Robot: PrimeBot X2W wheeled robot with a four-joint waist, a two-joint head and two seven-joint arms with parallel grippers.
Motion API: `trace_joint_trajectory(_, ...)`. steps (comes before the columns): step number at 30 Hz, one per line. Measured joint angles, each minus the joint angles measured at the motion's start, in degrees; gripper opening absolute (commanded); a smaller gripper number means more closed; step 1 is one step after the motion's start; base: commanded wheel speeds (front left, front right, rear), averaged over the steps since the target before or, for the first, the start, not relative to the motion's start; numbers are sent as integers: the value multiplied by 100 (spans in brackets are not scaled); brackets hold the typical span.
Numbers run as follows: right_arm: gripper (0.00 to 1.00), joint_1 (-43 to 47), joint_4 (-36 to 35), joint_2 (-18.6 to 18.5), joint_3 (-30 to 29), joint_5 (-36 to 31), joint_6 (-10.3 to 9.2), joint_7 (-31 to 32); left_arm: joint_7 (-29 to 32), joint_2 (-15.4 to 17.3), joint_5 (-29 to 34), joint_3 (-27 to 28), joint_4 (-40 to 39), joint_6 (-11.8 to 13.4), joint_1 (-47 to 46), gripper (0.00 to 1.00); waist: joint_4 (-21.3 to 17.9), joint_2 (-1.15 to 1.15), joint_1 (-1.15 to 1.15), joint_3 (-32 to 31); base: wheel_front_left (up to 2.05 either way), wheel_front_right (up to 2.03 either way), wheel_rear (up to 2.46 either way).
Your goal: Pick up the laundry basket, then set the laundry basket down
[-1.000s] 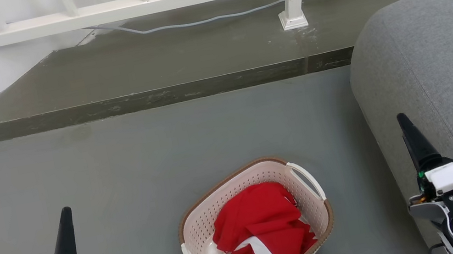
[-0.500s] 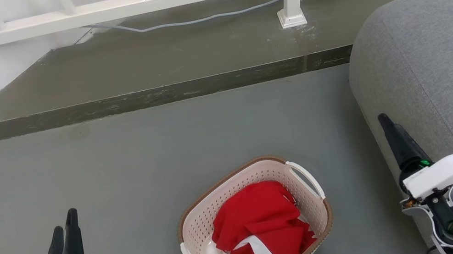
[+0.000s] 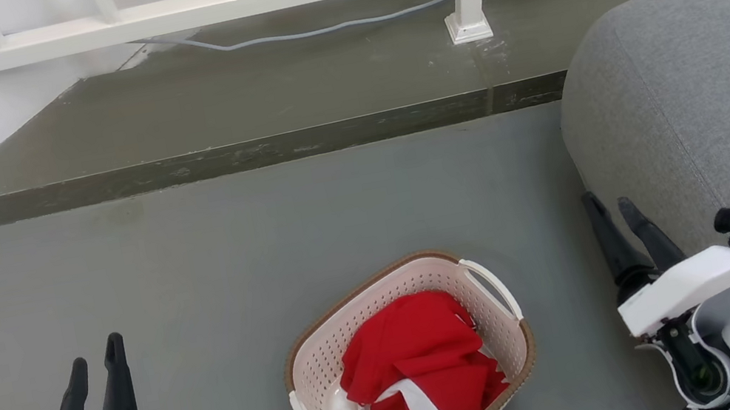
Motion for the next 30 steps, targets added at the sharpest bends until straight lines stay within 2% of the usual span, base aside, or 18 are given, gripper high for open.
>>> trace_joint_trajectory(16,100,-51,24,37,265,-1285,-145,-300,-313,23,1160,-198,-212,-5,-5,100,-33,0,0,28,0,0,0)
trace_joint_trajectory(30,100,-125,22,77,456,-2391,-196,-571,-589,75,2080,-434,-381,-7,-6,100,-77,0,0,28,0,0,0)
